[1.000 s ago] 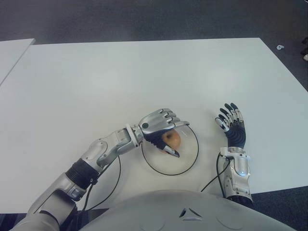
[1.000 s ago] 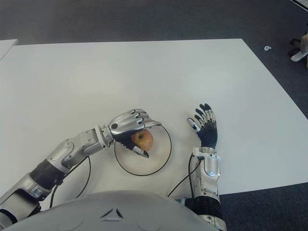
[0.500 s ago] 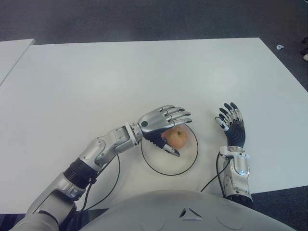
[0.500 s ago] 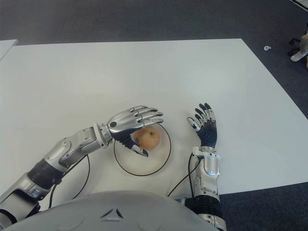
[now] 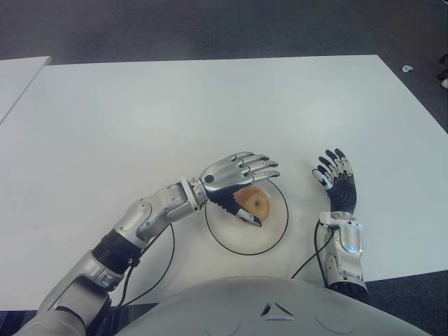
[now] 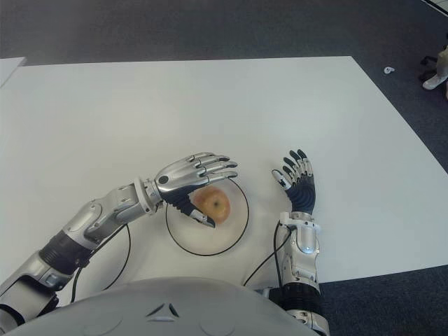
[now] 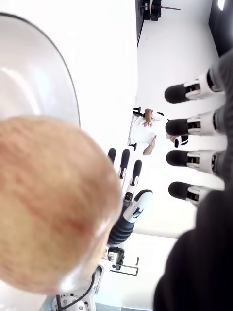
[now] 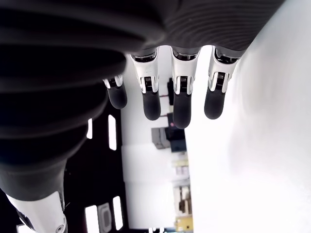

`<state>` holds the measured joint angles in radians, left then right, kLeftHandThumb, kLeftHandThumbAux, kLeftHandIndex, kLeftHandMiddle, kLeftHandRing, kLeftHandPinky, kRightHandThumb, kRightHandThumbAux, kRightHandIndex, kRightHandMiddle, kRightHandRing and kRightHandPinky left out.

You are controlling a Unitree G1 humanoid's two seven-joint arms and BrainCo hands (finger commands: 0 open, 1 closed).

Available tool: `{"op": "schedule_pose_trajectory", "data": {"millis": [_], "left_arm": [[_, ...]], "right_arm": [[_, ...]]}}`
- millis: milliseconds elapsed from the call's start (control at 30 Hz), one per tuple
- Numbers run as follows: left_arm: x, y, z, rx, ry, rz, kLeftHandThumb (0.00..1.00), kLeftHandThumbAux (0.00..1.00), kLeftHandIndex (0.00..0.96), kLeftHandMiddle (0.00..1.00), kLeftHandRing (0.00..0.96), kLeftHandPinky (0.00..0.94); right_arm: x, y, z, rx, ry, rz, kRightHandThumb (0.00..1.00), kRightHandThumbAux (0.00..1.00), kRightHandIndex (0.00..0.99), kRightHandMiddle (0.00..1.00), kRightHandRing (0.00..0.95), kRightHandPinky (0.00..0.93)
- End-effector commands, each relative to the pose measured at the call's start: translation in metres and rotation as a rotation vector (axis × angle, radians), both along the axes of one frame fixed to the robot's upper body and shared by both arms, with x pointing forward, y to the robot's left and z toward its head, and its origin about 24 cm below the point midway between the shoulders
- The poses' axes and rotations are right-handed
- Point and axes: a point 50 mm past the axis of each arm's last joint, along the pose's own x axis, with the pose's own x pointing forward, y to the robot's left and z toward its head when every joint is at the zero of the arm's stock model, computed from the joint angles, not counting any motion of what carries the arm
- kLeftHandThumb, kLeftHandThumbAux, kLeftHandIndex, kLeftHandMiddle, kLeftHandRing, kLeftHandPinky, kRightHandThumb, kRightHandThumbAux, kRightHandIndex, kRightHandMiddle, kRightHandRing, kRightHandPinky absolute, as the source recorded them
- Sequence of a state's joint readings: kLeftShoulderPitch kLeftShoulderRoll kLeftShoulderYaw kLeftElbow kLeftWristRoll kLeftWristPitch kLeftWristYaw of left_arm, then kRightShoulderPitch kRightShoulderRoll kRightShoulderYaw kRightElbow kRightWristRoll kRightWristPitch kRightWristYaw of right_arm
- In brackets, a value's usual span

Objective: Put the apples into the plate.

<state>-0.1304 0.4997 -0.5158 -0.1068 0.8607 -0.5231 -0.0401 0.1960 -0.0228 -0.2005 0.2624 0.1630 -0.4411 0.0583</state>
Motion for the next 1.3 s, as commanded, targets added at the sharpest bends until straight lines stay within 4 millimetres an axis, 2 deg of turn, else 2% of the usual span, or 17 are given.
{"op": "schedule_pose_trajectory", "data": {"millis": [33, 167, 267, 367, 400, 433, 467, 533, 600, 633, 667, 733, 833, 900, 1033, 1200, 1300], "left_arm": [[0.0, 0.004, -0.002, 0.015, 0.011, 0.009, 0.158, 0.165, 0.0, 0.0, 0.0, 0.0], [0.0, 0.005, -0.002, 0.006, -0.004, 0.016, 0.161, 0.17, 0.0, 0.0, 0.0, 0.0], [0.009, 0.011, -0.005, -0.099, 0.004, 0.095, 0.162, 0.196, 0.0, 0.0, 0.0, 0.0], [0.016, 0.017, -0.01, -0.181, 0.022, 0.16, 0.155, 0.258, 0.0, 0.002, 0.012, 0.077], [0.019, 0.021, -0.008, -0.275, 0.06, 0.218, 0.099, 0.38, 0.008, 0.014, 0.035, 0.129], [0.021, 0.024, -0.007, -0.346, 0.087, 0.263, 0.151, 0.39, 0.07, 0.065, 0.087, 0.183], [0.023, 0.028, -0.007, -0.497, 0.152, 0.344, 0.171, 0.392, 0.093, 0.083, 0.106, 0.203], [0.022, 0.042, -0.016, -0.83, 0.302, 0.529, 0.301, 0.469, 0.229, 0.189, 0.196, 0.281], [0.021, 0.051, -0.022, -1.026, 0.383, 0.635, 0.359, 0.507, 0.29, 0.234, 0.233, 0.312], [0.021, 0.053, -0.024, -1.096, 0.41, 0.669, 0.481, 0.577, 0.338, 0.264, 0.26, 0.333], [0.021, 0.055, -0.025, -1.144, 0.429, 0.691, 0.559, 0.621, 0.368, 0.283, 0.277, 0.346], [0.02, 0.056, -0.026, -1.171, 0.442, 0.702, 0.626, 0.66, 0.395, 0.299, 0.292, 0.358], [0.015, 0.063, -0.031, -1.354, 0.505, 0.795, 0.677, 0.687, 0.415, 0.325, 0.321, 0.378], [0.013, 0.063, -0.031, -1.379, 0.516, 0.805, 0.69, 0.693, 0.42, 0.333, 0.329, 0.384], [-0.003, 0.071, -0.045, -1.505, 0.566, 0.956, 0.702, 0.7, 0.424, 0.358, 0.359, 0.4], [-0.023, 0.084, -0.058, -1.51, 0.615, 1.072, 0.703, 0.703, 0.421, 0.373, 0.38, 0.409], [-0.027, 0.088, -0.059, -1.507, 0.627, 1.087, 0.702, 0.705, 0.419, 0.374, 0.386, 0.411]], "right_arm": [[-0.04, 0.011, -0.056, 0.117, 0.334, -0.022, 0.347, 0.743, 0.098, 0.17, 0.192, 0.225], [-0.041, 0.012, -0.056, 0.118, 0.334, -0.021, 0.345, 0.744, 0.099, 0.168, 0.19, 0.22], [-0.042, 0.013, -0.056, 0.124, 0.332, -0.023, 0.347, 0.744, 0.099, 0.167, 0.188, 0.222], [-0.043, 0.014, -0.056, 0.128, 0.331, -0.024, 0.356, 0.74, 0.102, 0.169, 0.191, 0.233], [-0.043, 0.014, -0.056, 0.13, 0.33, -0.026, 0.357, 0.737, 0.102, 0.169, 0.191, 0.233], [-0.043, 0.014, -0.056, 0.131, 0.33, -0.027, 0.36, 0.734, 0.104, 0.17, 0.191, 0.233], [-0.043, 0.014, -0.056, 0.134, 0.329, -0.03, 0.361, 0.732, 0.104, 0.17, 0.191, 0.233], [-0.043, 0.015, -0.055, 0.137, 0.327, -0.038, 0.379, 0.714, 0.113, 0.174, 0.192, 0.24], [-0.044, 0.015, -0.055, 0.138, 0.327, -0.042, 0.388, 0.705, 0.118, 0.176, 0.193, 0.246], [-0.044, 0.015, -0.055, 0.139, 0.327, -0.043, 0.396, 0.701, 0.12, 0.178, 0.194, 0.249], [-0.044, 0.015, -0.055, 0.139, 0.327, -0.043, 0.402, 0.698, 0.122, 0.179, 0.195, 0.25], [-0.044, 0.014, -0.055, 0.139, 0.327, -0.044, 0.406, 0.696, 0.124, 0.18, 0.195, 0.251], [-0.045, 0.014, -0.054, 0.143, 0.325, -0.044, 0.418, 0.696, 0.125, 0.183, 0.198, 0.254], [-0.045, 0.014, -0.054, 0.143, 0.324, -0.045, 0.421, 0.696, 0.125, 0.183, 0.199, 0.255], [-0.047, 0.013, -0.052, 0.132, 0.311, -0.042, 0.417, 0.705, 0.123, 0.183, 0.201, 0.245], [-0.044, 0.012, -0.05, 0.086, 0.293, -0.025, 0.395, 0.706, 0.114, 0.176, 0.193, 0.224], [-0.043, 0.013, -0.049, 0.075, 0.289, -0.02, 0.392, 0.699, 0.111, 0.173, 0.188, 0.218]]}}
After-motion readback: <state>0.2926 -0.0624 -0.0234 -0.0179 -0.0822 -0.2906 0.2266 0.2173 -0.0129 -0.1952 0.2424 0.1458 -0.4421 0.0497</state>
